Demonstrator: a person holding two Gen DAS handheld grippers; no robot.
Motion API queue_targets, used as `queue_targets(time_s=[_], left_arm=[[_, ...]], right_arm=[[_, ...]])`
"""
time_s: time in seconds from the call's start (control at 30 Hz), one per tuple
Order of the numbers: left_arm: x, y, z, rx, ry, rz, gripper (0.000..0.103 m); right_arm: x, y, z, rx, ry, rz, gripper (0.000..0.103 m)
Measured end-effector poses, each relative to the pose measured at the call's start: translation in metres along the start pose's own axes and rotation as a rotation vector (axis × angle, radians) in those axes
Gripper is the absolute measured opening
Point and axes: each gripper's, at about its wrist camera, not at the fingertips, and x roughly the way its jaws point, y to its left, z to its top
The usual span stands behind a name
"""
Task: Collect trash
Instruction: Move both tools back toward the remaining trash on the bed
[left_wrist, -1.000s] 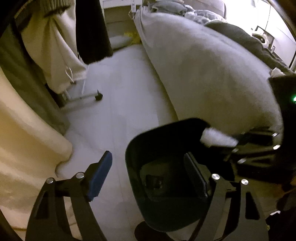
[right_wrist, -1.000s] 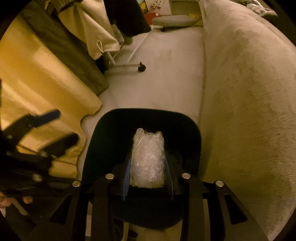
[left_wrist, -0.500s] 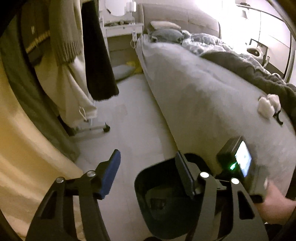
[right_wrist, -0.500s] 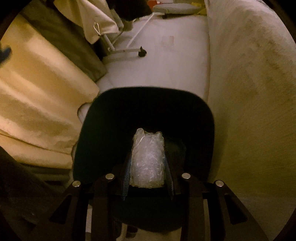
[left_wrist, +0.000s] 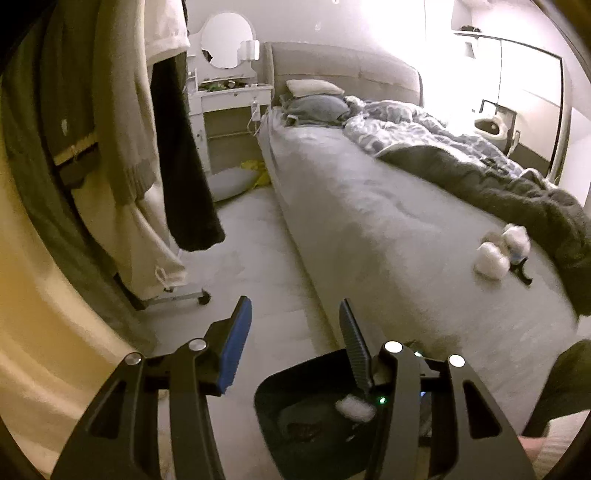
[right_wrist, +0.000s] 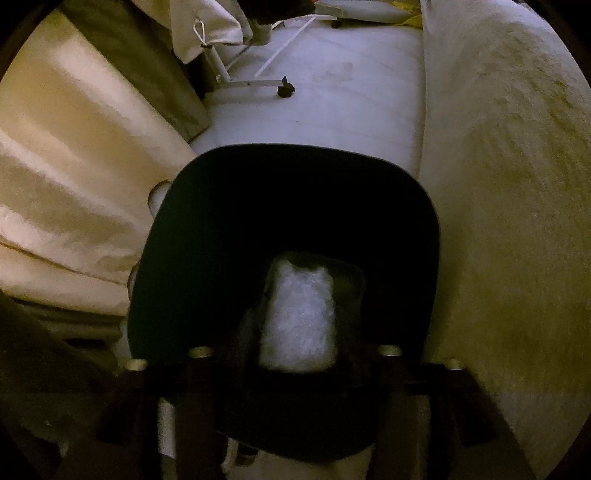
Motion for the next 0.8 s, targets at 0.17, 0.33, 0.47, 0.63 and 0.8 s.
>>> queue_targets(time_s=[0.17, 0.33, 0.47, 0.63, 0.8], left_arm=[[-0.008, -0.009, 0.015, -0.011, -0.031, -0.03, 0.054], [-0.016, -0.021, 0.03, -0.003, -0.062, -0.03, 0.062], [-0.021, -0.032, 0.038, 0.01, -0.098, -0.02, 0.07], [-0.024, -0.047, 0.048, 0.016, -0.128, -0.042, 0.081], [-0.022, -0.067, 0.053, 0.036, -0.147, -0.078, 0.086]], right_arm=[[-0.014, 0.003, -0.004, -0.016, -0.038, 0.012, 0.071], [-0.036, 0.003, -0.005, -0.034, -0.089, 0.011, 0.078], [-0.058, 0.0, -0.005, -0.038, -0.141, 0.029, 0.082], [-0.094, -0.009, -0.008, -0.043, -0.245, 0.077, 0.088], [-0.127, -0.017, -0.013, -0.073, -0.333, 0.053, 0.09]])
